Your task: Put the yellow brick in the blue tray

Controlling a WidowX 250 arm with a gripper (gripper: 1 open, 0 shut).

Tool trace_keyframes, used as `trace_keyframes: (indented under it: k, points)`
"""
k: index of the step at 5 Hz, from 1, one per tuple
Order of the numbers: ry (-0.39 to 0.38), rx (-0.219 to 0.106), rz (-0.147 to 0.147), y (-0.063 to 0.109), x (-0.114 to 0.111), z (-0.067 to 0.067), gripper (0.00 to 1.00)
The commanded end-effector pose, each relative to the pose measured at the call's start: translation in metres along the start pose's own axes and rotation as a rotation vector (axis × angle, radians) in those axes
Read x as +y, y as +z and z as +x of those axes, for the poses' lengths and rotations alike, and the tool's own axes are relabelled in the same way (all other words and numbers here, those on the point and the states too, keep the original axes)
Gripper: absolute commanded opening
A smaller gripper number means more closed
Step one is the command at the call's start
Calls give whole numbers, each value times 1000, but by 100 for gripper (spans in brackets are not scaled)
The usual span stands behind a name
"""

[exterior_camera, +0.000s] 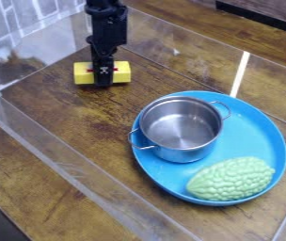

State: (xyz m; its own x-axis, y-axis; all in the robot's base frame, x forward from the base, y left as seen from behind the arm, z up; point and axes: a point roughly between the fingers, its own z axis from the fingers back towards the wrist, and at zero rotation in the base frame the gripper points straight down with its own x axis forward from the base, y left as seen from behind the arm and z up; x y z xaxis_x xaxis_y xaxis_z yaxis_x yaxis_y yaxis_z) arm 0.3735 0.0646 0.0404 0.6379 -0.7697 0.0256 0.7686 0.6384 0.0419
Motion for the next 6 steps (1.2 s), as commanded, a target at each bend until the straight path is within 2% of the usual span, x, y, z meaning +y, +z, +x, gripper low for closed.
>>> trace_keyframes:
  k: [1, 2, 4, 5, 6]
  points:
    - [5, -56, 113, 47, 18, 3, 0]
    - [-4, -55, 132, 61, 16, 2, 0]
    - [-42, -39, 208, 106, 12, 2, 0]
    - [-50, -31, 222, 116, 8, -9, 0]
    - [-74, -38, 221, 115, 4, -4, 0]
